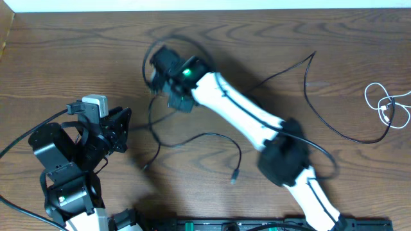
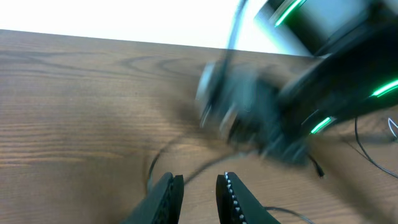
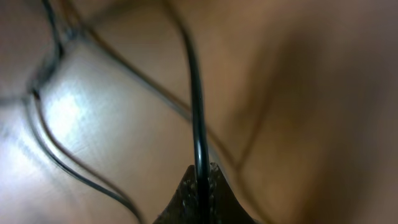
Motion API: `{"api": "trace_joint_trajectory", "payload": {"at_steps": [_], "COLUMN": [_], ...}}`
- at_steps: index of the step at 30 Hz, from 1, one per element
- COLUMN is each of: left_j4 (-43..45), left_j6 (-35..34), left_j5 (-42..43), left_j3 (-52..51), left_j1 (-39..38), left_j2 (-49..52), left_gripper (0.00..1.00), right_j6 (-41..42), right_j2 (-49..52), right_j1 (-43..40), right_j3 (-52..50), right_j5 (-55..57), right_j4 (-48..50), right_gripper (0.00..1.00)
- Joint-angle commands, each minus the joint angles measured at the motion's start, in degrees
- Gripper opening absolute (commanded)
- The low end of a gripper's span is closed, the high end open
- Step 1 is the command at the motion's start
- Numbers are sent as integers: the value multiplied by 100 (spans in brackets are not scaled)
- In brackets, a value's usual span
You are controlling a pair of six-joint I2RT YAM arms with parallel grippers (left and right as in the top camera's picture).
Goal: Untangle cables
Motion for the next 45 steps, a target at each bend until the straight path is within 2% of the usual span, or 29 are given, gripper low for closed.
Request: {"api": "trace_joint_trajectory", "payload": {"at_steps": [1, 6, 10, 17, 22, 24, 30, 33, 40, 45], "left_j4": [7, -13, -17, -17, -35, -35, -35, -61, -103, -103], "left_j6": [11, 9, 9, 7, -11, -11, -11, -11, -9, -9], "left_j5": [-31, -31, -31, -28, -28, -28, -28, -28, -28, -28], "left_j3": [35, 35, 35, 35, 35, 35, 35, 35, 35, 35], "left_j1": [22, 22, 22, 22, 22, 22, 22, 22, 22, 22], "left_j2": [-15, -15, -15, -15, -15, -15, -15, -15, -15, -15], "left_gripper": [24, 24, 24, 24, 24, 24, 24, 24, 24, 24], "right_j6": [192, 195, 302, 431, 463, 732, 918, 918, 922, 1456], "right_j2": [-1333, -2461, -3093, -3703, -3764, -3762, -3733, -3718, -3711, -3711], "right_j1": [-98, -334, -551, -940, -1235, -1362, -1532, -1532, -1759, -2540], "right_j3": [122, 122, 122, 122, 122, 122, 122, 122, 122, 122], "right_j5": [1051, 1152, 1154, 1239, 2122, 2347, 841, 649, 2411, 3073], "right_j4": [444, 1462, 1886, 1893, 2002, 1974, 1272, 1110, 1543, 2107], "right_gripper": [1, 1, 1, 1, 1, 1, 1, 1, 1, 1]}}
